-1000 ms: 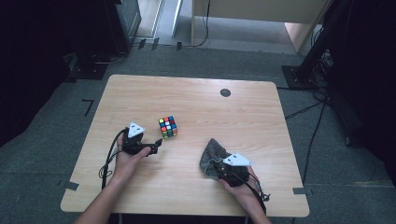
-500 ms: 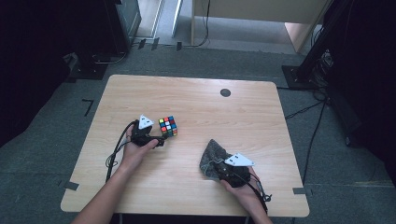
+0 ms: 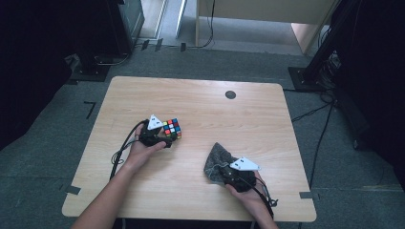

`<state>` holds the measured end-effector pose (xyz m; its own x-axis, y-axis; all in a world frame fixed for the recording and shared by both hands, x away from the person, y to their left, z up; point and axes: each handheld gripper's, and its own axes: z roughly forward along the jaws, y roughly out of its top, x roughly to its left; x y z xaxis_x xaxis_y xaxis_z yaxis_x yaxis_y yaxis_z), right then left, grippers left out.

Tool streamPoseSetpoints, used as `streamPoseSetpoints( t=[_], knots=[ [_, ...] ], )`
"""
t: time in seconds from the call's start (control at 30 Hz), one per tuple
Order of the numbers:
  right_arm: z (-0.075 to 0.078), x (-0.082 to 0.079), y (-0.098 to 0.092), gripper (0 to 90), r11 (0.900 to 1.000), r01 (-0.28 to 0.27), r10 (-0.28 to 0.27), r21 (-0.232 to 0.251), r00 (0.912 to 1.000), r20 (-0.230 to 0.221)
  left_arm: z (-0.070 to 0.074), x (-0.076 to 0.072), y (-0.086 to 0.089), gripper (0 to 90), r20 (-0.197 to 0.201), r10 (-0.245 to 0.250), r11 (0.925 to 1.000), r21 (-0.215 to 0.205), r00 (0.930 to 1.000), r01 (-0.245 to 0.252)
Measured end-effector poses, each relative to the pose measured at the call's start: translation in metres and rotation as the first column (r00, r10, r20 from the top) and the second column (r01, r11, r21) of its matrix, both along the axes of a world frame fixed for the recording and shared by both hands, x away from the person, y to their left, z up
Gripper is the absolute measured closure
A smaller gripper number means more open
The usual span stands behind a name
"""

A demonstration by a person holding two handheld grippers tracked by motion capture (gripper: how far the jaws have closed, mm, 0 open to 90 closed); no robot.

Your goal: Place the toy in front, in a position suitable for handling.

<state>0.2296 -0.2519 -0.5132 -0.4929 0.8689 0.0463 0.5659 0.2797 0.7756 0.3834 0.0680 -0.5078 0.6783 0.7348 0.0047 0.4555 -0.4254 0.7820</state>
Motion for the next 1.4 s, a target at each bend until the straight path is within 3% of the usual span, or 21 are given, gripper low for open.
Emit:
streamPoseSetpoints(
  t=[0.2, 0.23, 0.27, 0.37, 0.53, 0.73, 0.87, 1.03, 1.27, 1.4],
  knots=[
    [0.0, -0.001, 0.0, 58.2, 1.0, -0.002, 0.002, 0.002, 1.0, -0.001, 0.0, -0.011, 0.002, 24.3, 0.006, -0.027, 0.9996, -0.01, 0.9996, 0.027],
    [0.0, -0.001, -0.001, 58.2, 1.0, -0.002, 0.002, 0.003, 1.0, -0.001, 0.0, -0.013, 0.002, 25.1, 0.015, -0.026, 0.9997, -0.001, 0.9996, 0.026],
    [0.0, -0.001, 0.0, 58.0, 1.0, -0.002, 0.002, 0.004, 1.0, -0.002, -0.002, -0.014, -0.001, 23.3, 0.034, 0.011, 0.9993, 0.036, 0.9994, -0.012],
    [0.0, -0.001, 0.0, 57.7, 1.0, -0.001, 0.001, 0.004, 1.0, -0.002, -0.002, -0.01, -0.005, 19.6, 0.03, 0.051, 0.9978, 0.041, 0.9983, -0.052],
    [0.0, -0.001, 0.0, 57.4, 1.0, 0.0, 0.0, 0.005, 1.0, -0.002, -0.004, -0.006, -0.013, 21.2, 0.023, 0.045, 0.9974, 0.055, 0.9987, -0.047],
    [-0.001, -0.002, 0.0, 57.2, 1.0, 0.003, -0.003, 0.009, 1.0, -0.001, -0.005, -0.004, -0.022, 25.8, 0.026, 0.03, 0.9923, 0.119, 0.9992, -0.033],
    [-0.001, -0.002, 0.001, 58.5, 1.0, 0.005, -0.005, -0.003, 1.0, 0.009, -0.003, -0.005, -0.023, 33.6, 0.043, 0.036, 0.9937, 0.105, 0.9984, -0.04],
    [0.0, -0.004, 0.001, 60.6, 1.0, 0.0, 0.0, -0.014, 0.9999, 0.015, -0.002, -0.007, -0.02, 34.1, 0.044, 0.036, 0.9948, 0.094, 0.9984, -0.04],
    [0.0, -0.007, 0.0, 60.8, 1.0, -0.005, 0.005, -0.017, 0.9998, 0.017, -0.001, -0.013, -0.017, 34.1, 0.027, -0.006, 0.9975, 0.07, 0.9996, 0.004],
    [0.0, -0.008, -0.001, 60.7, 1.0, -0.011, 0.011, -0.015, 0.9998, 0.018, -0.003, -0.015, -0.018, 33.8, 0.038, -0.016, 0.9967, 0.08, 0.9992, 0.013]
  ],
)
